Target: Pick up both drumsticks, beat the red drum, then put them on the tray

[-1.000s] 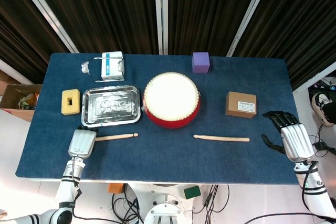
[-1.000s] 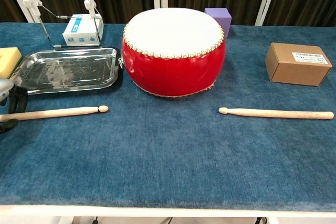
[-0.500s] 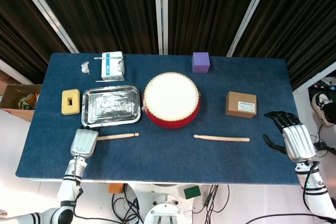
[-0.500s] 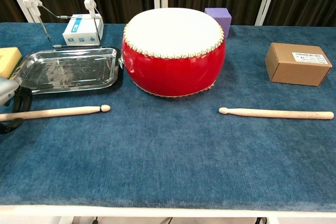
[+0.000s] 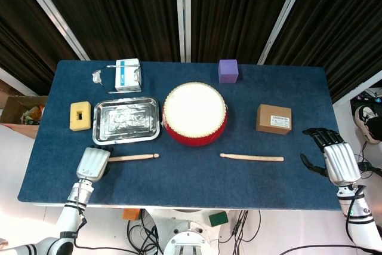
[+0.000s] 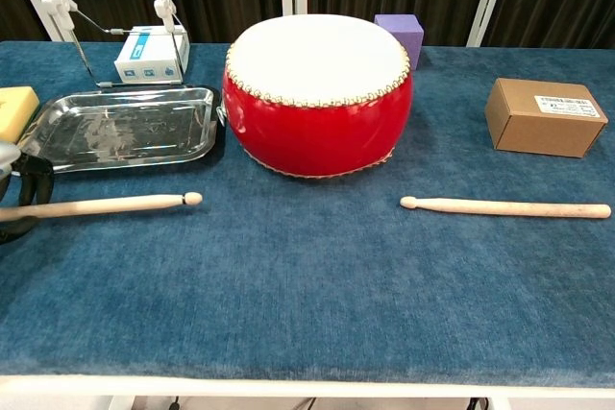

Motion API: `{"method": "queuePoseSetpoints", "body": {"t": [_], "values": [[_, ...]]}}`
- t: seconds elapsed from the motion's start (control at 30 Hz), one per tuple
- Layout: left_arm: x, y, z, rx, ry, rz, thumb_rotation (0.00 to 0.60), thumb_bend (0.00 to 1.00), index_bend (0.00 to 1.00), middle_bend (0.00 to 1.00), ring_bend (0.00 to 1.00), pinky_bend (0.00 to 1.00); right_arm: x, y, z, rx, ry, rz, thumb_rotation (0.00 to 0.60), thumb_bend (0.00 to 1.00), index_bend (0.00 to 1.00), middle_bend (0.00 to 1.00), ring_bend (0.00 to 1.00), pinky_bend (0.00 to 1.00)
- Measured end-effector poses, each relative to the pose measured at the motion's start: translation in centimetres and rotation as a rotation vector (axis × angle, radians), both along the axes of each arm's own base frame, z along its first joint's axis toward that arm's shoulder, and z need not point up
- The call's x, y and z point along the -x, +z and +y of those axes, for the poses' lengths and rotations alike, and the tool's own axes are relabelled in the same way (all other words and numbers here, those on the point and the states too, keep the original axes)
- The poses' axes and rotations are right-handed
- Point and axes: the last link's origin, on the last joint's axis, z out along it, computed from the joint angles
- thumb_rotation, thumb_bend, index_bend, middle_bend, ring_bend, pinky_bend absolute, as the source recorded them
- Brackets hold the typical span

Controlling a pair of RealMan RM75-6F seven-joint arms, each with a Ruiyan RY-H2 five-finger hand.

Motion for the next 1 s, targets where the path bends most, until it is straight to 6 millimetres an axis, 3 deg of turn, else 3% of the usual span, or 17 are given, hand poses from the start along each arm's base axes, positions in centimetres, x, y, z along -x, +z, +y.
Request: {"method": "queuePoseSetpoints", "body": {"t": [0.33, 0.57, 0.8, 1.0], "values": [[1.1, 2.6, -1.1, -0.017, -0.111, -0.270, 0.600, 0.63, 0.67, 0.69, 0.63, 0.66, -0.4, -1.9, 0.1, -0.112, -0.053, 0.042, 0.600, 0.33, 0.34, 0.38, 0.25, 0.37], [0.0, 3.9, -1.9, -0.030, -0.221, -0.329, 0.600, 0.62, 0.67, 0.69, 0.62, 0.66, -0.6, -5.6, -0.6, -0.208, -0.116, 0.159, 0.600, 0.22, 0.46, 0.44, 0.27, 0.38], [-1.2, 4.0, -1.7, -0.014, -0.258, -0.337, 0.600, 0.62, 0.67, 0.69, 0.62, 0.66, -0.7, -10.2, -1.7, -0.221, -0.154, 0.283, 0.600, 0.21, 0.51, 0.47, 0.28, 0.38], [-1.4, 3.8, -1.5, 0.001, -0.247, -0.330, 0.600, 0.62, 0.66, 0.68, 0.62, 0.66, -0.3, -12.9, -2.8, -0.227, -0.166, 0.360, 0.600, 0.24, 0.53, 0.48, 0.28, 0.38]]}}
